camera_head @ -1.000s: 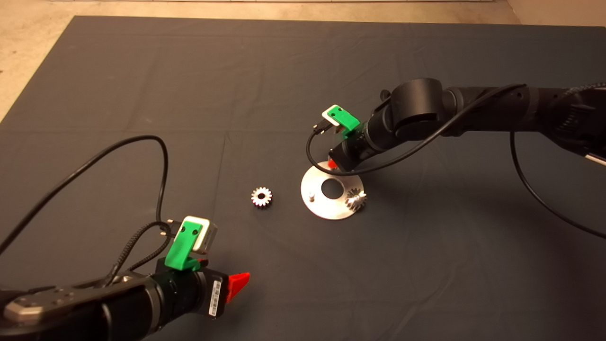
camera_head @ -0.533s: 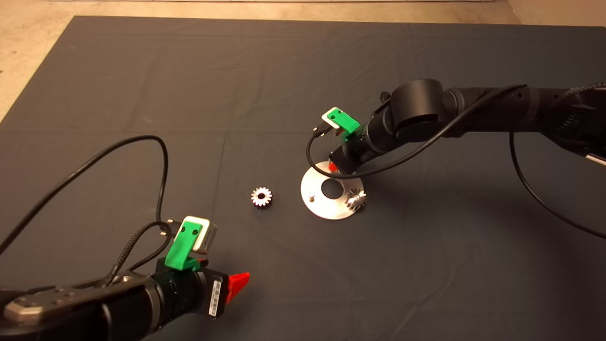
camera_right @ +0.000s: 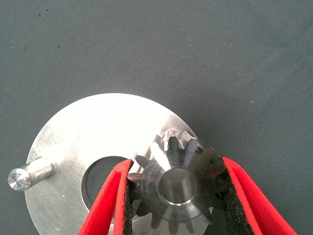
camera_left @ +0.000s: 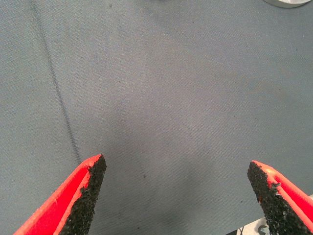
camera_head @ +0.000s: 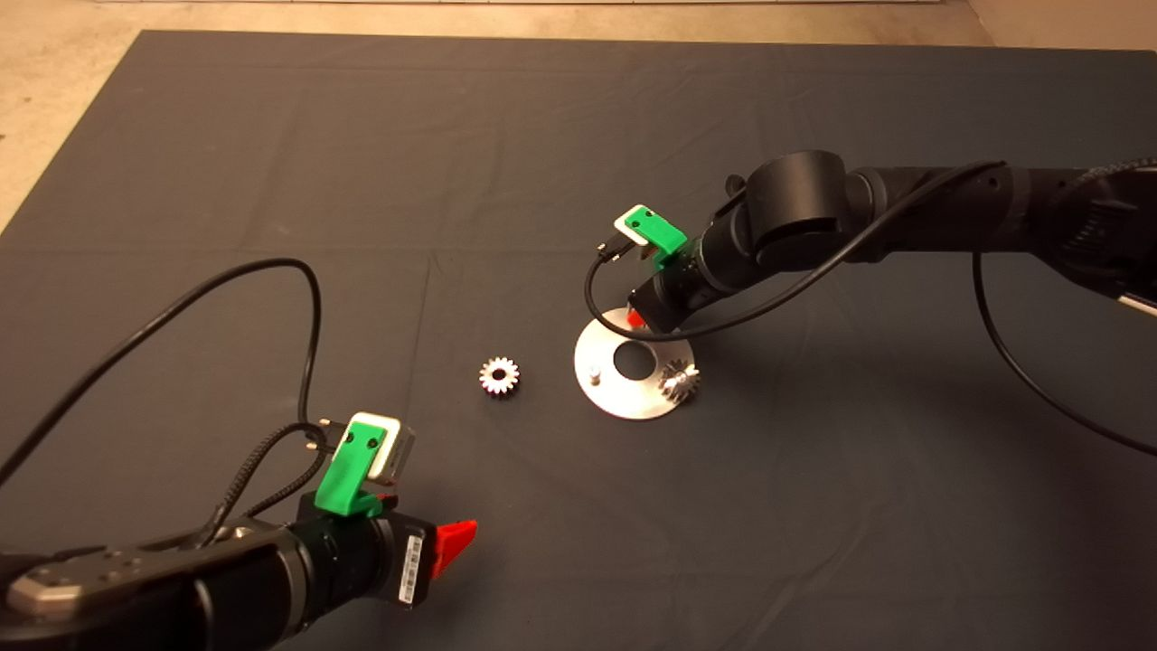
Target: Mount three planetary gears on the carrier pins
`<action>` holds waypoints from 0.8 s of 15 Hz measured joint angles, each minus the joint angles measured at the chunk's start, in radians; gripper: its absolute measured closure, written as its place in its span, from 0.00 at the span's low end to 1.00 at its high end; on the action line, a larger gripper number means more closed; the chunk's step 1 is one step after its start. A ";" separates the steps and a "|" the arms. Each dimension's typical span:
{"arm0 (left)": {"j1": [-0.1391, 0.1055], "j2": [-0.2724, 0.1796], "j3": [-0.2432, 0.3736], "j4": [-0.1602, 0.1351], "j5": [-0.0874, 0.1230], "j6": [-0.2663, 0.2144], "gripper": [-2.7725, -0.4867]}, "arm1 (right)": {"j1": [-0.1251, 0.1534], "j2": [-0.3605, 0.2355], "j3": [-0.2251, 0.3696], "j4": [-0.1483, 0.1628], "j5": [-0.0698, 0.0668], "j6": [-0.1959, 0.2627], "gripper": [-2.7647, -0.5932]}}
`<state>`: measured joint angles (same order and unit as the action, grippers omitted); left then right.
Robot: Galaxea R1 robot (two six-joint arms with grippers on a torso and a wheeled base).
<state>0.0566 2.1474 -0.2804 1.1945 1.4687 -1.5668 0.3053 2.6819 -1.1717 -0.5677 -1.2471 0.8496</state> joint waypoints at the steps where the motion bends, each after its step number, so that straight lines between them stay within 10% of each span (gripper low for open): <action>1: 0.000 0.000 0.000 0.000 0.000 0.000 0.31 | 0.000 0.000 0.000 0.000 0.000 0.000 0.82; 12: 0.000 0.000 0.000 0.000 0.000 -0.001 0.31 | 0.000 0.000 0.000 0.000 0.004 0.000 0.83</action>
<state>0.0566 2.1474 -0.2804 1.1945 1.4687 -1.5677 0.3053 2.6819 -1.1717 -0.5677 -1.2436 0.8496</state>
